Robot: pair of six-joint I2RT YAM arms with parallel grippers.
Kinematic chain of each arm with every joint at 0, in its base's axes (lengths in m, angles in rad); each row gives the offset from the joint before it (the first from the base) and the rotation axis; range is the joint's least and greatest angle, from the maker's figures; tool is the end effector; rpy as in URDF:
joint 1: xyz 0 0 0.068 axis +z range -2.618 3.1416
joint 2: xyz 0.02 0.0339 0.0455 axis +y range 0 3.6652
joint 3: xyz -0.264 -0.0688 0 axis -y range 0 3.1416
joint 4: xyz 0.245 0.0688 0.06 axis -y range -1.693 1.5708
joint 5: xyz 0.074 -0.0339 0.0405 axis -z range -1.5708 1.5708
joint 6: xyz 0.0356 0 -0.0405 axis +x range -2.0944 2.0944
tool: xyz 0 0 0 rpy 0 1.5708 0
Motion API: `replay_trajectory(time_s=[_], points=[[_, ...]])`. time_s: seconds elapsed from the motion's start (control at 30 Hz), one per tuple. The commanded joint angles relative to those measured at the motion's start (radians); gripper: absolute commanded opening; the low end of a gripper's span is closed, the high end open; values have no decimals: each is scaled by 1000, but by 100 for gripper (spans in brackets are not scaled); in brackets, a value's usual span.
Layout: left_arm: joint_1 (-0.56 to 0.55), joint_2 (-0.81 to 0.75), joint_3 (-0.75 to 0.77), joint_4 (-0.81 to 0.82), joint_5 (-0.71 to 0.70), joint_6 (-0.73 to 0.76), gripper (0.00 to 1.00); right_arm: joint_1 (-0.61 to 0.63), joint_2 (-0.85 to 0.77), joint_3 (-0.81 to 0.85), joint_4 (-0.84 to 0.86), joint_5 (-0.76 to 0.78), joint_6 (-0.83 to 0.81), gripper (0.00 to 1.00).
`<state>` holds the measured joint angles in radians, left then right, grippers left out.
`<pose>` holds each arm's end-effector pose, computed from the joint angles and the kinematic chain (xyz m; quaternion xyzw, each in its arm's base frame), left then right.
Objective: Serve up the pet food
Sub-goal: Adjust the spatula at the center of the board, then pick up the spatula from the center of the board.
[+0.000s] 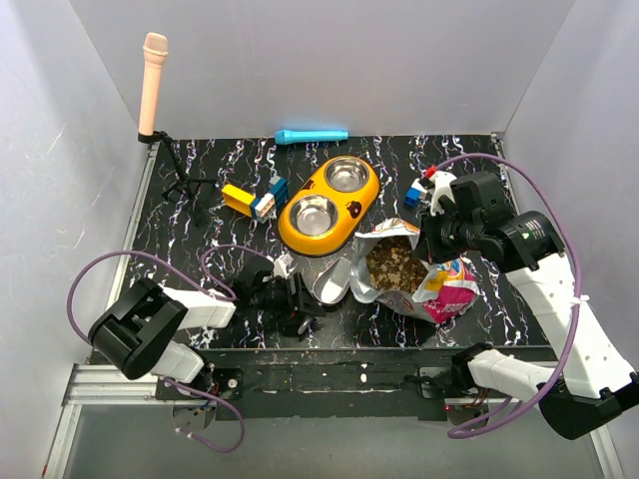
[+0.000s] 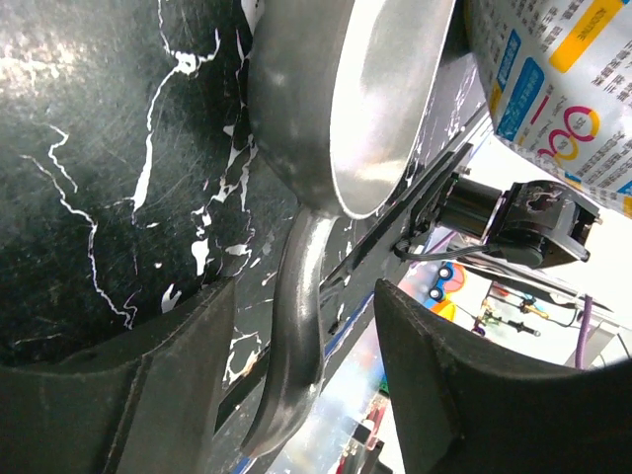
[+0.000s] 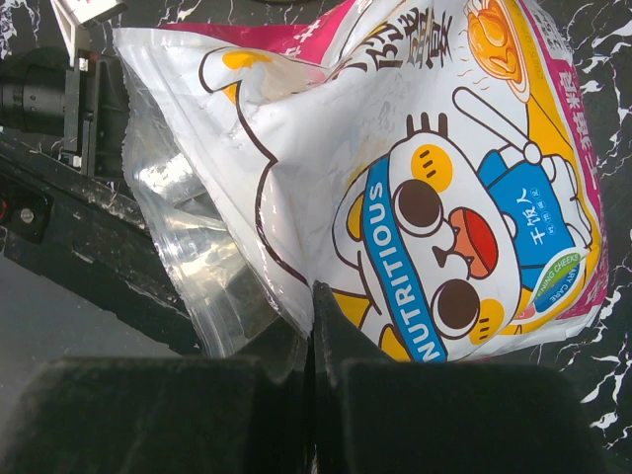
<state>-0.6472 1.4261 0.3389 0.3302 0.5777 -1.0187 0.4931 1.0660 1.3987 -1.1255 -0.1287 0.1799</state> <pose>0.1673 -0.1508 0.1144 -0.0518 0.8860 -0.4567 0.0616 0.1573 0.0897 0.4034 -0.1681 0.9083 0.1811 0.3376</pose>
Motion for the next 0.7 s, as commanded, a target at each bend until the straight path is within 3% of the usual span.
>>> replay_trajectory(time_s=[0.0, 0.27, 0.47, 0.6, 0.63, 0.67], points=[[6, 23, -20, 75, -32, -18, 58, 15, -31, 105, 110, -120, 44, 1], [6, 88, -34, 151, 0, -47, 54, 15, -29, 108, 112, -117, 43, 1], [4, 91, -34, 127, 16, -52, 45, 15, -26, 112, 115, -117, 36, 1], [4, 85, -9, 55, 39, -20, 29, 15, -24, 108, 119, -121, 36, 1], [4, 85, 3, 31, 51, -8, 20, 15, -23, 106, 121, -118, 36, 1], [4, 80, 23, -14, 66, 12, 4, 15, -23, 106, 122, -112, 38, 1]])
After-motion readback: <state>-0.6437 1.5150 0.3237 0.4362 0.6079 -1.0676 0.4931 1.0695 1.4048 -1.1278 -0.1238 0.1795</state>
